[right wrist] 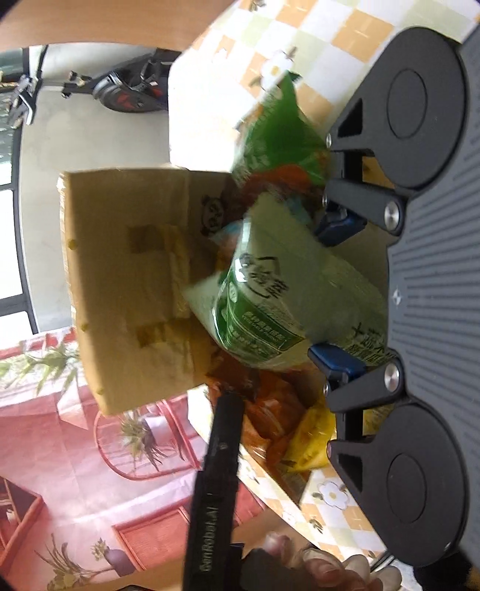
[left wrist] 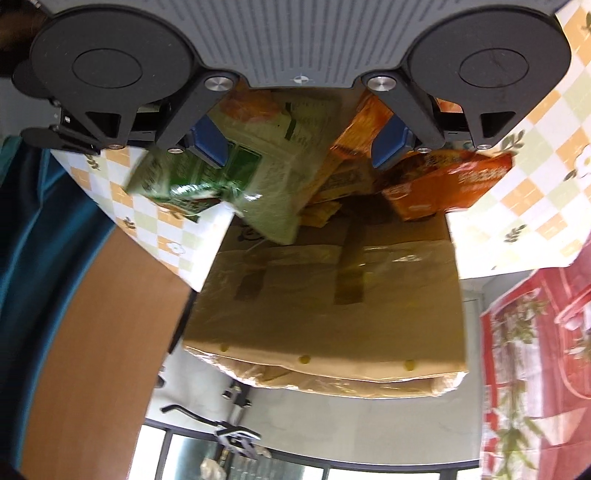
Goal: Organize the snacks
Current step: 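Lower the left tool onto the green snack bag and close it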
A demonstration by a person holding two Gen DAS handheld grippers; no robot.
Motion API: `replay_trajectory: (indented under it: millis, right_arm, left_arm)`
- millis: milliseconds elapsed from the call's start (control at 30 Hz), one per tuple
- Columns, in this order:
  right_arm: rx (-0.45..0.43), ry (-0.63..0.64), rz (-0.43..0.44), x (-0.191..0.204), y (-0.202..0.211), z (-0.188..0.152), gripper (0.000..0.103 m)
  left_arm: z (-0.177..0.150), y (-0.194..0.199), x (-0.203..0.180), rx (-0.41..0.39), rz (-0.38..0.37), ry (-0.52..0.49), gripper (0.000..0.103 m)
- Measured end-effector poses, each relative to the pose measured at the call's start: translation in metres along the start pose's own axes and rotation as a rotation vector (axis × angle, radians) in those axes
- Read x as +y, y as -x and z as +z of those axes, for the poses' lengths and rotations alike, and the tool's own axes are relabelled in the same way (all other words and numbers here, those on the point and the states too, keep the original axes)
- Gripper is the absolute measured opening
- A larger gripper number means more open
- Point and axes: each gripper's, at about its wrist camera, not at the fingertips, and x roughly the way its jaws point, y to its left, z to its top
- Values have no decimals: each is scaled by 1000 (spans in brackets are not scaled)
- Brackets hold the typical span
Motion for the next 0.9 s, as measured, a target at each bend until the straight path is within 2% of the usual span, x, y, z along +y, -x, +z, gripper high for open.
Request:
replay_trajectory:
  millis: [167, 367, 900]
  right_arm:
    - [-16, -10, -12, -11, 2, 9, 60]
    - [5, 1, -46, -11, -1, 8, 57]
    - [55, 20, -33, -9, -17, 9, 57]
  left_arm:
    - [13, -15, -2, 26, -28, -18, 85]
    - [24, -37, 1, 72, -102, 54, 85]
    - [27, -69, 22, 131, -159, 179, 85]
